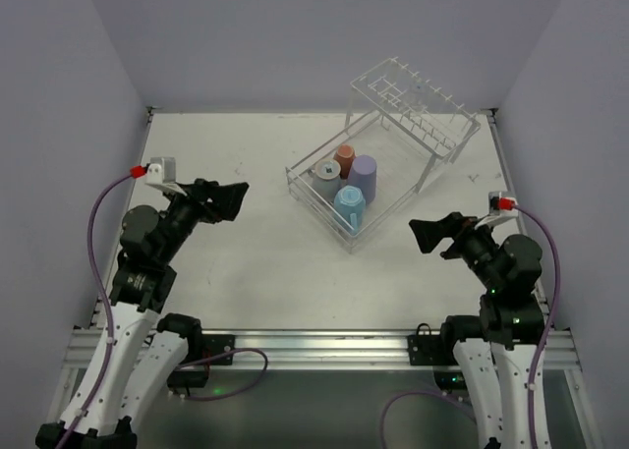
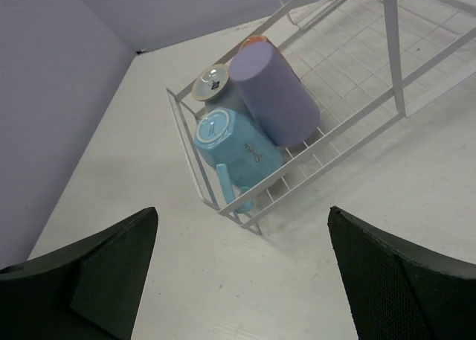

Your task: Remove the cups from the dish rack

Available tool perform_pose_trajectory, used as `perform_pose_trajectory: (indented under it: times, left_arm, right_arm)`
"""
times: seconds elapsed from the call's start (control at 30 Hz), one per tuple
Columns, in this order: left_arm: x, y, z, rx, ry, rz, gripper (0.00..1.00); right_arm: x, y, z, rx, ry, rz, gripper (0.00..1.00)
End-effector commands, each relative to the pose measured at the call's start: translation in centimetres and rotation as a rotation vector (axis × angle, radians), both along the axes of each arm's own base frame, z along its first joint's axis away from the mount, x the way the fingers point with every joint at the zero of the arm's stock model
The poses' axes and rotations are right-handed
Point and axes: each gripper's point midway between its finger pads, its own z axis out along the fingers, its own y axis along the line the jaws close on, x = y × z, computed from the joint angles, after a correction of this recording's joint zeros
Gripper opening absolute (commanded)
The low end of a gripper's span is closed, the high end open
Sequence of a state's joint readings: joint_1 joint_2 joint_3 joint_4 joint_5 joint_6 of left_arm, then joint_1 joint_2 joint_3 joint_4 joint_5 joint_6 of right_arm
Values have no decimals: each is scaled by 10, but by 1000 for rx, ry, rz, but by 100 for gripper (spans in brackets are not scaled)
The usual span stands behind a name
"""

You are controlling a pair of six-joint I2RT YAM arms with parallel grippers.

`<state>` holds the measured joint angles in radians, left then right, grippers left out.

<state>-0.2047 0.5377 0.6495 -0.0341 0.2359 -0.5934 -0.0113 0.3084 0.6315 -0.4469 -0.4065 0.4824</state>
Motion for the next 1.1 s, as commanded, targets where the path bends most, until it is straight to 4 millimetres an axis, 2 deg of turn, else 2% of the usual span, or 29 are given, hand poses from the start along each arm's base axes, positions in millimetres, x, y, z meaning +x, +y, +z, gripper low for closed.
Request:
perform_pose_trajectory:
  times: [0.0, 0.07, 0.13, 0.17, 0.2, 0.23, 0.27, 0.3, 0.33, 0.37, 0.5, 0.53, 0.57, 0.6, 0.73, 0.83, 0.87, 0.93, 0.97, 1.07]
  left_arm:
    - [12, -5, -15, 88, 130, -26, 100]
    - [23, -8, -31, 122, 213, -36, 100]
    - [27, -9, -40, 127, 249, -40, 100]
    - [28, -12, -46, 122, 264, -54, 99]
    - [28, -13, -48, 117, 266, -58, 99]
    - [29, -14, -46, 109, 249, -63, 99]
    - [28, -15, -50, 101, 253, -63, 100]
    - [28, -14, -50, 98, 251, -58, 99]
    - [28, -14, -51, 98, 251, -56, 100]
    - [27, -14, -50, 98, 246, -58, 99]
    - [25, -13, -47, 103, 233, -61, 100]
    - [24, -14, -47, 103, 233, -66, 99]
    - [23, -15, -47, 102, 230, -72, 99]
    - [23, -15, -47, 101, 231, -73, 99]
    - [21, -19, -47, 95, 223, -96, 100]
    - [20, -21, -47, 85, 222, -108, 99]
    - [19, -22, -47, 82, 221, -116, 99]
    - [19, -24, -46, 76, 215, -127, 99]
    - [19, -25, -46, 76, 215, -135, 99]
    - [19, -26, -44, 75, 207, -139, 99]
  right_arm:
    - [5, 6, 23, -41, -6, 56, 99]
    - [15, 15, 38, -38, 8, 99, 99]
    - [25, 22, 40, -66, 56, 117, 99]
    - [31, 19, 53, -92, 62, 81, 99]
    - [39, 37, 44, -117, 115, 132, 99]
    - [44, 43, 45, -143, 124, 133, 99]
    - [52, 42, 58, -165, 113, 94, 99]
    - [61, 56, 46, -199, 167, 119, 99]
    - [65, 59, 46, -216, 185, 121, 99]
    - [70, 65, 55, -222, 170, 121, 99]
    - [99, 75, 57, -260, 192, 108, 99]
    - [110, 78, 43, -289, 238, 105, 99]
    - [117, 79, 52, -296, 226, 98, 99]
    - [125, 77, 51, -321, 233, 73, 99]
    - [161, 80, 29, -409, 301, 31, 99]
    - [178, 82, 22, -451, 307, 2, 99]
    - [183, 86, 11, -474, 326, 4, 99]
    - [192, 84, 7, -509, 331, -23, 99]
    - [197, 86, -3, -527, 351, -17, 99]
    - [205, 87, -8, -567, 350, -36, 99]
